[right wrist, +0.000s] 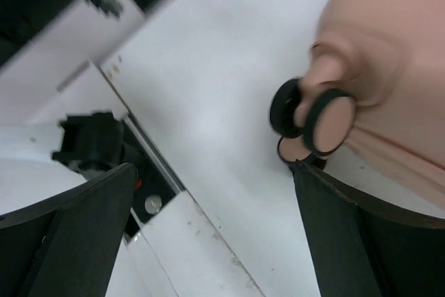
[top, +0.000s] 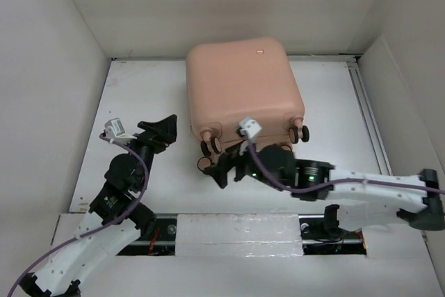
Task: Pack the luggage
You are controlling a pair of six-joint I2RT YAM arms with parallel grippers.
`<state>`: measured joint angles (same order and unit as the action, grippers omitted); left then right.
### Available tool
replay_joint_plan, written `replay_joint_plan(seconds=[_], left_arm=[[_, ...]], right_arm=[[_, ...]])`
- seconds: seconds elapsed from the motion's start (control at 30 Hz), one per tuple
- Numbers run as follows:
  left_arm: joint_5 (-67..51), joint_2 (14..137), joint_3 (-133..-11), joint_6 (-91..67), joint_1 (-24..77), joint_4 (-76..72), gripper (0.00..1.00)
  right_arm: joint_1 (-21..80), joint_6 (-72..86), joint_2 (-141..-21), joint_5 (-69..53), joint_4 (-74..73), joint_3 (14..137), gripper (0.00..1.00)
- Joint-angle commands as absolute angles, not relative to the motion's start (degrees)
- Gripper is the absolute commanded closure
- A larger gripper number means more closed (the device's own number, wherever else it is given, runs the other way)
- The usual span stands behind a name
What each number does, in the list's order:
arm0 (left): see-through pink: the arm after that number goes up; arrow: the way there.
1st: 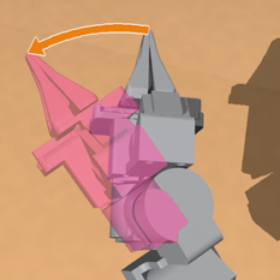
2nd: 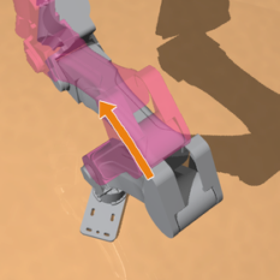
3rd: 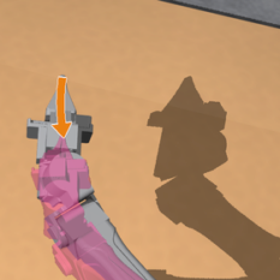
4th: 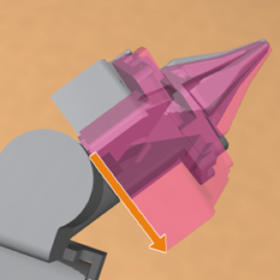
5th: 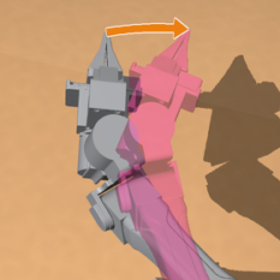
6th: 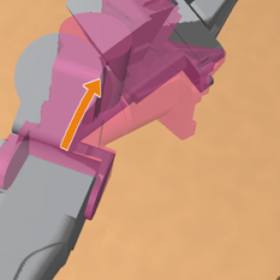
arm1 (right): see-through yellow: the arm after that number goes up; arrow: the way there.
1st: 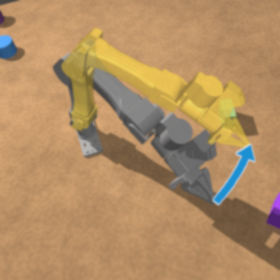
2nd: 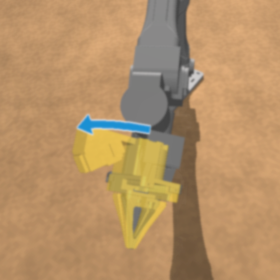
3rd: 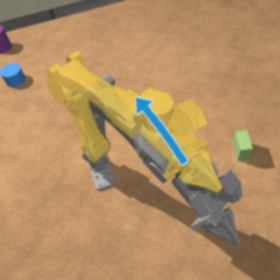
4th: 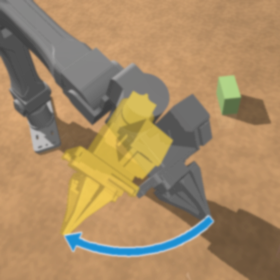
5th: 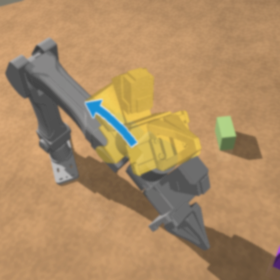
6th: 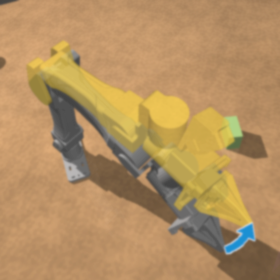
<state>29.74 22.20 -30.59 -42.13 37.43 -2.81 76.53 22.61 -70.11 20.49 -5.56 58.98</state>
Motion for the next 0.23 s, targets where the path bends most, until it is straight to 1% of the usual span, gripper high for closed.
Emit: replay_joint_plan(seconds=[0.0, 0.07, 0.2], left_arm=[[25.32, 19.44, -31.90, -42.36, 37.62, -1.94, 0.00], [24.79, 18.37, -30.42, -42.36, 37.62, -1.05, 0.00], [22.68, 16.70, -29.36, -43.41, 37.62, -0.44, 0.00]], right_arm=[[76.46, 23.72, -58.91, 28.80, -7.19, 55.03, 0.00], [76.46, 25.56, -51.82, 31.72, -9.92, 51.08, 0.00], [76.46, 28.29, -42.05, 35.42, -15.63, 45.19, 0.00]])
